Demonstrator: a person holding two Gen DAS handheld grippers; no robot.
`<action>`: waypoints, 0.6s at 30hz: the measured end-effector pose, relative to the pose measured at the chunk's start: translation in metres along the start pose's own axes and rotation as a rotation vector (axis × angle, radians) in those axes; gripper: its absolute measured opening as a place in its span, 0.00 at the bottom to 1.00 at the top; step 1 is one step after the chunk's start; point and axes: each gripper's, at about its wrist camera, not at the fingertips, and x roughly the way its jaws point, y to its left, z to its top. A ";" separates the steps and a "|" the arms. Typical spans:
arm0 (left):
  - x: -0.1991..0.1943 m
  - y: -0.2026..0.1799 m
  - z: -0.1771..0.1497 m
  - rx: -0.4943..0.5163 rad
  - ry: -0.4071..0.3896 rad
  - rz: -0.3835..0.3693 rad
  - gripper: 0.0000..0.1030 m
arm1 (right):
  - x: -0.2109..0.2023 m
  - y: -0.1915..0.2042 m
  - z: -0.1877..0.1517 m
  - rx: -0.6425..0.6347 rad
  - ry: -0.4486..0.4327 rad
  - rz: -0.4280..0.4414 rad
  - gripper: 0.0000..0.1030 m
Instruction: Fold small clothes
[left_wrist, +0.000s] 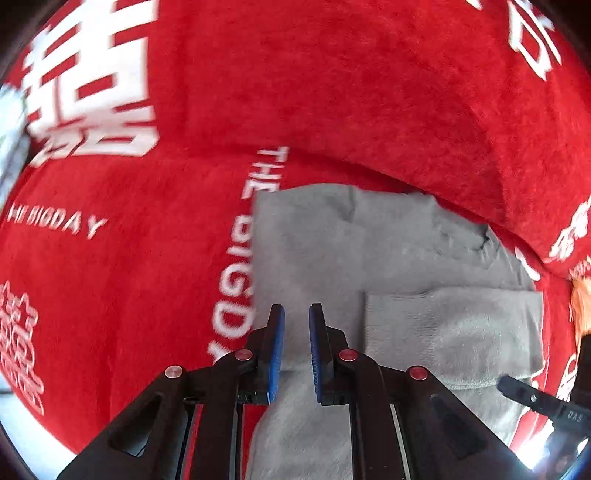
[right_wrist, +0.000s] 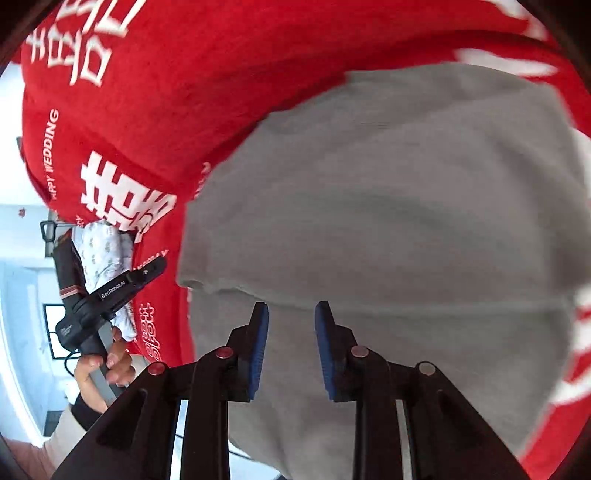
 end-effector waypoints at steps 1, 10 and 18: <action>0.006 -0.003 0.000 0.029 0.016 0.020 0.15 | 0.008 0.009 0.003 -0.006 0.004 0.015 0.29; 0.020 0.019 -0.032 0.115 0.048 0.171 0.66 | 0.051 0.024 -0.003 -0.030 0.102 -0.052 0.29; 0.005 -0.010 -0.004 0.061 0.069 -0.158 0.89 | -0.004 -0.008 -0.005 0.008 0.026 -0.091 0.29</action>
